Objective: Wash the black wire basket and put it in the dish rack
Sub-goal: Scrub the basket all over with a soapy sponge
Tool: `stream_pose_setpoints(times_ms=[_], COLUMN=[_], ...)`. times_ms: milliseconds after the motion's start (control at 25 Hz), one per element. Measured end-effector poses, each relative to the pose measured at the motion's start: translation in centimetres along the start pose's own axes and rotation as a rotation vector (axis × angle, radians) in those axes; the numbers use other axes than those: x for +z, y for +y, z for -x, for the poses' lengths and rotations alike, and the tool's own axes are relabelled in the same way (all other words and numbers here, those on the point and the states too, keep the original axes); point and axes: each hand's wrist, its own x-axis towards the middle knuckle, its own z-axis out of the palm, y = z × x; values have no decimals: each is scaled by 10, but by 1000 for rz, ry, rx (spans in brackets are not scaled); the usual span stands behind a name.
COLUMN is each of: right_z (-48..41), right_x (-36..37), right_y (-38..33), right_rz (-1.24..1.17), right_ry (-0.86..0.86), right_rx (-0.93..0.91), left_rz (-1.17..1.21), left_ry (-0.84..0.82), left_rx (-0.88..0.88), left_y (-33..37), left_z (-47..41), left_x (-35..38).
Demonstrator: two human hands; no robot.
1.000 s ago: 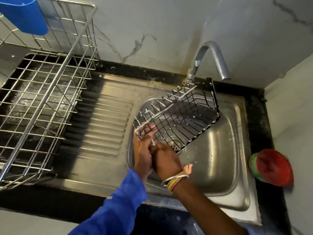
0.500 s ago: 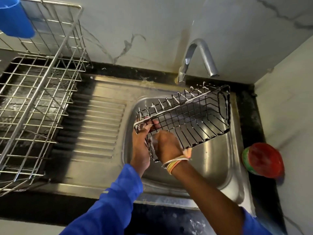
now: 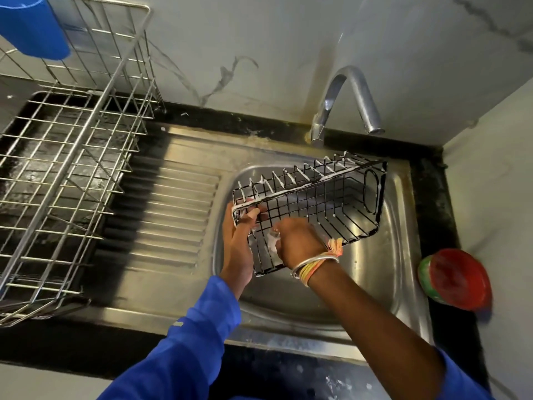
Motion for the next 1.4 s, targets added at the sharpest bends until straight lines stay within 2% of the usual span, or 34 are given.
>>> stream_pose_setpoints(times_ms=[280, 360, 440, 480, 560, 640, 760, 920, 1040, 1120, 1160, 1280, 1400], right_z=[-4, 3, 8, 6, 0, -4, 4, 14, 9, -5, -9, 14, 49], right_x=[2, -1, 2, 3, -5, -6, 2, 2, -2, -4, -1, 9, 10], right_y=[5, 5, -2, -4, -2, 3, 1, -4, -4, -11, -15, -23, -7], right_rz=[-170, -303, -350, -392, -628, -757, -412, -167, -188, -180, -124, 40, 103], right_ry=[-7, -37, 4, 59, 126, 119, 27, -20, -42, 50, 84, -3, 111], right_rx=[27, -40, -118, -102, 44, 113, -39, -181, -118, -46, -64, -189, -378], left_rz=[-16, -24, -9, -7, -9, 11, 3, 21, 21, 21, 32, 45, 51], left_ry=[-76, -66, -88, -108, -108, -82, -75, -48, -51, -69, -73, -49, -16], left_rx=[4, 6, -15, -15, -1, -4, -5, -38, -37, -7, -6, -2, -16], left_y=[3, 7, 10, 12, 15, 17, 18, 16, 18, 20, 22, 25, 26], left_z=[4, 3, 3, 4, 4, 3, 2, 3, 3, 4, 5, 1, -3], left_x=[2, 2, 5, 7, 9, 8, 5, 2, 2, 6, 8, 7, -1])
